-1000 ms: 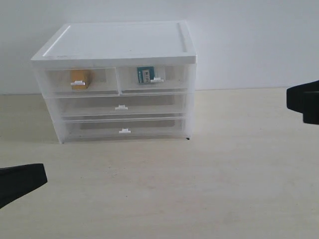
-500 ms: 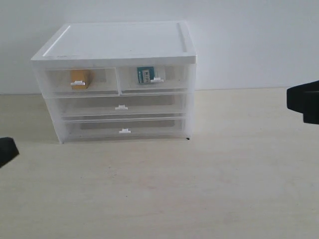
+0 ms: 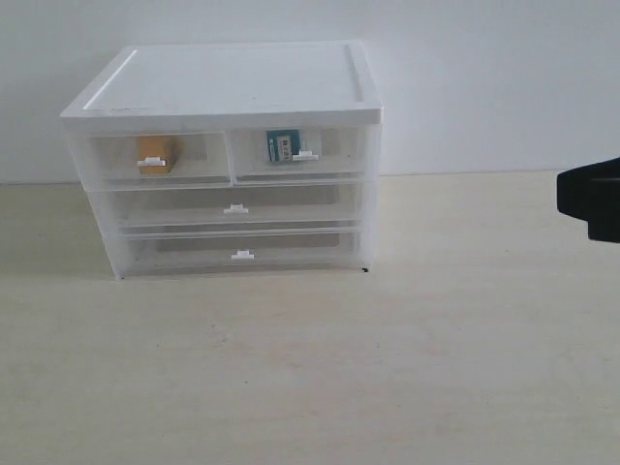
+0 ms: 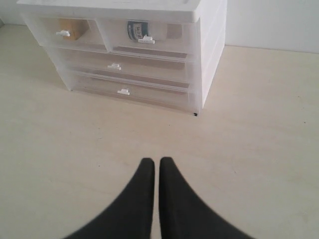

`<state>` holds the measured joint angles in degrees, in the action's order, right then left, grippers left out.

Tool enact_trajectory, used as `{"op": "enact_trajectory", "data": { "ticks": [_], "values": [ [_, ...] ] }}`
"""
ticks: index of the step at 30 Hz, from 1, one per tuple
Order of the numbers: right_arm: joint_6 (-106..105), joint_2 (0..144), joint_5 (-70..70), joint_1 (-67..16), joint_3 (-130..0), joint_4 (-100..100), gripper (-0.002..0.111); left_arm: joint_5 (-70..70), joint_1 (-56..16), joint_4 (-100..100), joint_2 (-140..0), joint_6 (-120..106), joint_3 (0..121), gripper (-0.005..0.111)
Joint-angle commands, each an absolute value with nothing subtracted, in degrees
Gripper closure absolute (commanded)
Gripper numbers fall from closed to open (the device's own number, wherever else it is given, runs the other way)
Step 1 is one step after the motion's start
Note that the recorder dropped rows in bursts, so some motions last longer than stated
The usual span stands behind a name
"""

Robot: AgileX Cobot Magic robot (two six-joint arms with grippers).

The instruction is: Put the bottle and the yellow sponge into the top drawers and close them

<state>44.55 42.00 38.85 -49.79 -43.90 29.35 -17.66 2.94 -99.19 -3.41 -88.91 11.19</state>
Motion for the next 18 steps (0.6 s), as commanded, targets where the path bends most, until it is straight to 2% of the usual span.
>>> {"op": "enact_trajectory", "data": {
  "ticks": [1, 5, 8, 13, 15, 18],
  "values": [
    [44.6, 41.8, 38.8, -49.7, -43.8, 29.3, 0.108, -14.6, 2.7, -99.9, -2.4, -90.8, 11.2, 0.103],
    [44.5, 41.8, 38.8, -49.7, -43.8, 29.3, 0.108, -13.7, 2.7, -97.3, -2.4, -87.3, 11.2, 0.103],
    [44.6, 41.8, 38.8, -49.7, -43.8, 29.3, 0.108, -12.0, 2.7, -70.9, -2.4, -63.7, 10.8, 0.103],
    [44.6, 41.8, 38.8, -49.7, -43.8, 29.3, 0.108, -12.2, 2.7, -15.8, -2.4, -3.4, 8.0, 0.103],
    [44.5, 41.8, 38.8, -49.7, -43.8, 29.3, 0.108, -12.0, 2.7, -4.9, -2.4, 6.9, 6.3, 0.103],
    [44.5, 41.8, 38.8, -49.7, -43.8, 29.3, 0.108, -12.0, 2.7, 2.2, -2.4, 10.1, 3.3, 0.103]
  ]
}}
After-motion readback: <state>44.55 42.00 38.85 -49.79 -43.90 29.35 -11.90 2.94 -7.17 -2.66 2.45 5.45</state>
